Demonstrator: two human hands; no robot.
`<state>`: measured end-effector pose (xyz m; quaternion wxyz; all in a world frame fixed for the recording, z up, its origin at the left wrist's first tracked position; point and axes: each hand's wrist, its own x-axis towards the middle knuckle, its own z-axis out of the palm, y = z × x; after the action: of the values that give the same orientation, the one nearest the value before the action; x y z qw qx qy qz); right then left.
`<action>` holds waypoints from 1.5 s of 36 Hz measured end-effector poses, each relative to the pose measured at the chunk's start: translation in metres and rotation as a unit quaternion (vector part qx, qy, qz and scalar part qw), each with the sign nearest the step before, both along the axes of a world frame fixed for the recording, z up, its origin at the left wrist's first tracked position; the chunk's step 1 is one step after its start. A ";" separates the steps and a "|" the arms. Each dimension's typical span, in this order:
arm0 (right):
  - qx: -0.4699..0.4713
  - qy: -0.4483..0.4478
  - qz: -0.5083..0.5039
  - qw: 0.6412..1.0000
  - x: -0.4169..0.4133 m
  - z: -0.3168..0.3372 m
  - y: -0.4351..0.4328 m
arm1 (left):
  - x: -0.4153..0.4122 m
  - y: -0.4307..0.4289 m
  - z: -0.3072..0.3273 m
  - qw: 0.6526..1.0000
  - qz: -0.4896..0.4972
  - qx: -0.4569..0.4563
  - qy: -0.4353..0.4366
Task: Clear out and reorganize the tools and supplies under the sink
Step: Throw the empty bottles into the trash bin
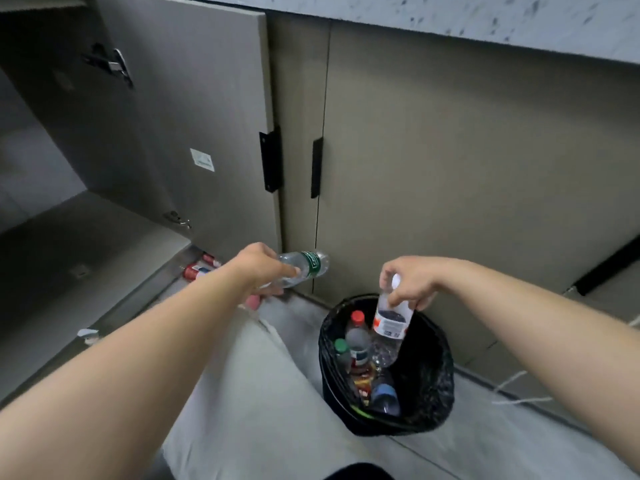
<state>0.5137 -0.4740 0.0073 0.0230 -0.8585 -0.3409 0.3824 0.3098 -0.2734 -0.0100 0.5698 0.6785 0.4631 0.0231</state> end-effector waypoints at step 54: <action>0.345 -0.161 0.019 0.925 -0.029 -0.012 -0.019 | 0.028 -0.058 -0.008 0.953 -0.235 0.139 -0.132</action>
<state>0.4844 -0.4927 -0.0047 0.2554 -0.8410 -0.4667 0.0986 0.3381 -0.3317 -0.0185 0.5150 0.8315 0.2037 0.0424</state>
